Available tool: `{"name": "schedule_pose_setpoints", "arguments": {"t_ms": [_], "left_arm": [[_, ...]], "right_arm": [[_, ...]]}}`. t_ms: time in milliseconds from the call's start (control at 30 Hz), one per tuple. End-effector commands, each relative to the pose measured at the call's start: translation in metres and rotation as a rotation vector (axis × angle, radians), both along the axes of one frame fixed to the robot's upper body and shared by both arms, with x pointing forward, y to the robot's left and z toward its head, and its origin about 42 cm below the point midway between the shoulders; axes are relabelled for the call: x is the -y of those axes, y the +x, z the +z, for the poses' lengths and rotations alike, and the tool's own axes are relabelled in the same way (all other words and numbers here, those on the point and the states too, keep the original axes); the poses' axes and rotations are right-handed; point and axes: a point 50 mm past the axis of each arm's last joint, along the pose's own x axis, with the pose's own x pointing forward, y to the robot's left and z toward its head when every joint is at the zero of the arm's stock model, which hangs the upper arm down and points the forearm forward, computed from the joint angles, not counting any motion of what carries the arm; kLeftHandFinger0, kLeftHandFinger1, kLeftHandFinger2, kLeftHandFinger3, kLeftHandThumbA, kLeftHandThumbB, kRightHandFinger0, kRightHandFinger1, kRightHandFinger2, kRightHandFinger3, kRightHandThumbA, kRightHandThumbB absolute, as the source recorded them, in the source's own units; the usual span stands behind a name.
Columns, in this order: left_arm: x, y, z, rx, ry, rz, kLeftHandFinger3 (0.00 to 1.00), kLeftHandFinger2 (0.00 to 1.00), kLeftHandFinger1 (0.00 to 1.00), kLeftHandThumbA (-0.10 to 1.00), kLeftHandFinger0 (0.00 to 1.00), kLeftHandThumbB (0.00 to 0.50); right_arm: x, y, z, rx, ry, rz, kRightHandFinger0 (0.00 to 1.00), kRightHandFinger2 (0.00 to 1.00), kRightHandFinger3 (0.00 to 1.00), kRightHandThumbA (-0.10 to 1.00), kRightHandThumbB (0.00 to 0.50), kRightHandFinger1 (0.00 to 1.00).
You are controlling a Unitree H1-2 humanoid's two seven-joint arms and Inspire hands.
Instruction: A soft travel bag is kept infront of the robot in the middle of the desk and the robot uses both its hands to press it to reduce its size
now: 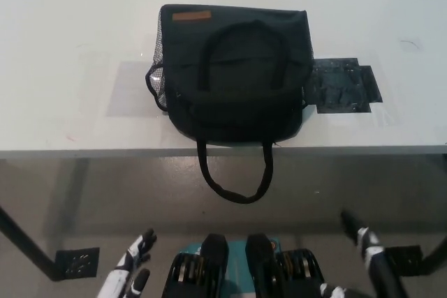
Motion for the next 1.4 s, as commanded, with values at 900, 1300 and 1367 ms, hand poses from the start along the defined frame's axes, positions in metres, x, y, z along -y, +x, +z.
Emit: {"name": "schedule_pose_setpoints", "arguments": {"t_ms": [900, 1300, 1367], "left_arm": [[-0.001, 0.203, 0.322, 0.708, 0.663, 0.048, 1.0, 1.0, 1.0, 1.0, 1.0, 0.286], [0.052, 0.301, 0.344, 0.587, 0.903, 0.077, 1.0, 1.0, 1.0, 1.0, 1.0, 0.229], [0.059, 0.311, 0.342, 0.576, 0.93, 0.065, 1.0, 1.0, 1.0, 1.0, 1.0, 0.224]], "right_arm": [[-0.03, 0.189, 0.307, 0.489, -0.277, 0.038, 1.0, 1.0, 1.0, 1.0, 0.266, 1.0], [-0.079, 0.286, 0.326, 0.348, -0.425, 0.031, 1.0, 1.0, 1.0, 1.0, 0.198, 1.0], [-0.083, 0.3, 0.325, 0.31, -0.452, 0.035, 1.0, 1.0, 1.0, 1.0, 0.206, 1.0]]}}
